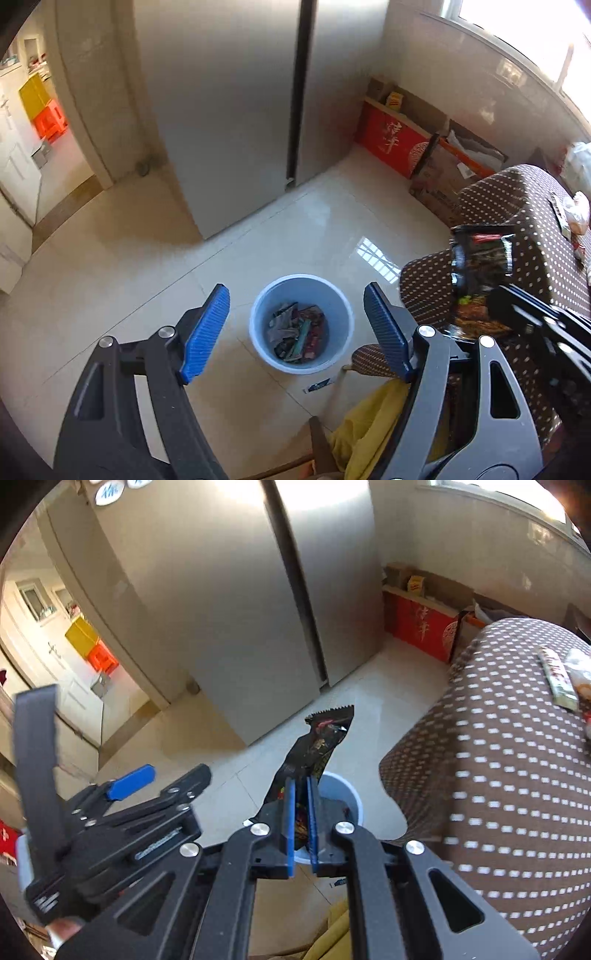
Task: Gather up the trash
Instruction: 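Carry both items to the blue bucket and open both grippers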
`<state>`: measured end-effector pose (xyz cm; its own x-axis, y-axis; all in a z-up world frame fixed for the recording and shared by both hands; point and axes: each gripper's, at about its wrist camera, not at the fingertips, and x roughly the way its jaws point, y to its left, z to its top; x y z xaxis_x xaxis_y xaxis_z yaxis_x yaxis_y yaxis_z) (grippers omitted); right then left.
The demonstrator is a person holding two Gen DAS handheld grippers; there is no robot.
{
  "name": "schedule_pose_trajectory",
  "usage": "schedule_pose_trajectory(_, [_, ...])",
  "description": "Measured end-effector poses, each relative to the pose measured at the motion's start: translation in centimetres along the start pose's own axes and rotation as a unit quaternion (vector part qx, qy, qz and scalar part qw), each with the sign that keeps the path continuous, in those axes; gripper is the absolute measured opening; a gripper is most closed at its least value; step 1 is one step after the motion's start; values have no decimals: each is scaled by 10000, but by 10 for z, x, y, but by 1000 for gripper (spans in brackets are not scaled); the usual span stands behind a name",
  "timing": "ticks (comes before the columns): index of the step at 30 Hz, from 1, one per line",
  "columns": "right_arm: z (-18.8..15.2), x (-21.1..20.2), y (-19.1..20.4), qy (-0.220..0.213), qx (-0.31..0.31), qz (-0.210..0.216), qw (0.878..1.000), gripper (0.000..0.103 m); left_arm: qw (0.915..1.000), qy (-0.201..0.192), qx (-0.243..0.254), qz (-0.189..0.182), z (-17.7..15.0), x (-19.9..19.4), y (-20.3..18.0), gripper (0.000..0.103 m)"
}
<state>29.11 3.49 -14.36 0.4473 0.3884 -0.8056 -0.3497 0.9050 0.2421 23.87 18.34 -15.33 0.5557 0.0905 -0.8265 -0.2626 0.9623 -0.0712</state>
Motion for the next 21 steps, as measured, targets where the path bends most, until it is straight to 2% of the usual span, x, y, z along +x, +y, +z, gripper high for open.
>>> schedule_pose_trajectory(3, [-1,8,12,109,-89,175,9997,10,9999,-55,-33,97,-5,-6,12,74])
schedule_pose_trajectory(4, [-1,11,17,138,-173,191,9996,17,9999,-90,-73,114,-6,-10,17,74])
schedule_pose_trajectory(5, [1,12,19,177,-203,159,9995,41,9998,-117,-101,125,-6,-12,20,74])
schedule_pose_trajectory(6, [0,11,21,155,-200,110,9996,48,9997,-148,-134,147,-7,-15,23,74])
schedule_pose_trajectory(11, [-3,-14,29,-143,-321,205,9992,49,9987,-348,-198,330,-9,-32,28,74])
schedule_pose_trajectory(16, [-2,-45,17,-438,-300,201,9984,49,9984,-535,-40,206,-7,-48,11,73])
schedule_pose_trajectory(19, [-3,-64,1,-615,-185,117,9979,49,9982,-596,102,21,-7,-54,-4,73])
schedule_pose_trajectory(21, [-2,-74,-12,-701,-76,27,9975,49,9975,-627,166,-272,-7,-60,-18,73])
